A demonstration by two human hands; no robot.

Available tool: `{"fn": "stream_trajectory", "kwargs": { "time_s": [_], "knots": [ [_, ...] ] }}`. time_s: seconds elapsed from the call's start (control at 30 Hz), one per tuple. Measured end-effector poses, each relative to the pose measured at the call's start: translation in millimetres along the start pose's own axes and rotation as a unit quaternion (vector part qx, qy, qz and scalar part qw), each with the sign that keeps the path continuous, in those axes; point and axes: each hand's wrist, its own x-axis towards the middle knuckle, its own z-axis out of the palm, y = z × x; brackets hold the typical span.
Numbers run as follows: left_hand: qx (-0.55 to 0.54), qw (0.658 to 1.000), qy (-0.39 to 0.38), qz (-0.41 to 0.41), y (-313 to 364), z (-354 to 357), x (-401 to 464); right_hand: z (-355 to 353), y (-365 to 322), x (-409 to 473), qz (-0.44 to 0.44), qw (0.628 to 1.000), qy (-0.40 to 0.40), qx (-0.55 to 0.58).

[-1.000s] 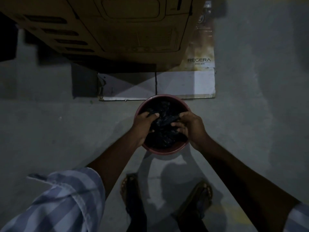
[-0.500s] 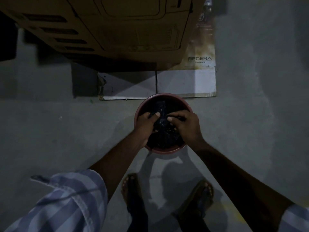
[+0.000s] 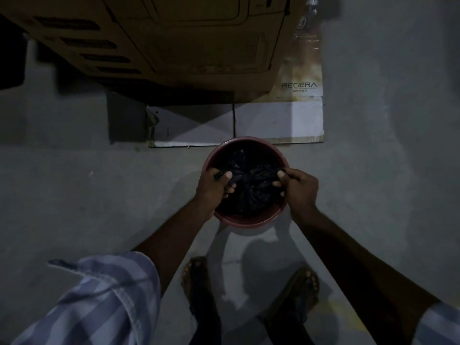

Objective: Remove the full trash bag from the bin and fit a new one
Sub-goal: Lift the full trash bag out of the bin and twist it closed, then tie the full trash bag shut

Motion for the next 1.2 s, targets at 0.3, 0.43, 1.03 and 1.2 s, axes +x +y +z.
{"fn": "stream_trajectory", "kwargs": {
  "time_s": [0.3,0.43,1.03,1.2],
  "knots": [
    [0.051,0.998,0.021,0.005,-14,-20,5,-20,9,20,0.051,0.998,0.046,0.001],
    [0.121,0.991,0.012,0.046,-19,-21,6,-15,6,20,0.048,0.998,0.042,-0.028],
    [0.206,0.97,0.066,0.112,-34,-23,-36,66,8,-16,-0.28,0.693,-0.131,-0.651],
    [0.167,0.976,0.08,0.118,-35,-38,-62,59,-18,-20,-0.298,0.77,-0.117,-0.552]
  ]
}}
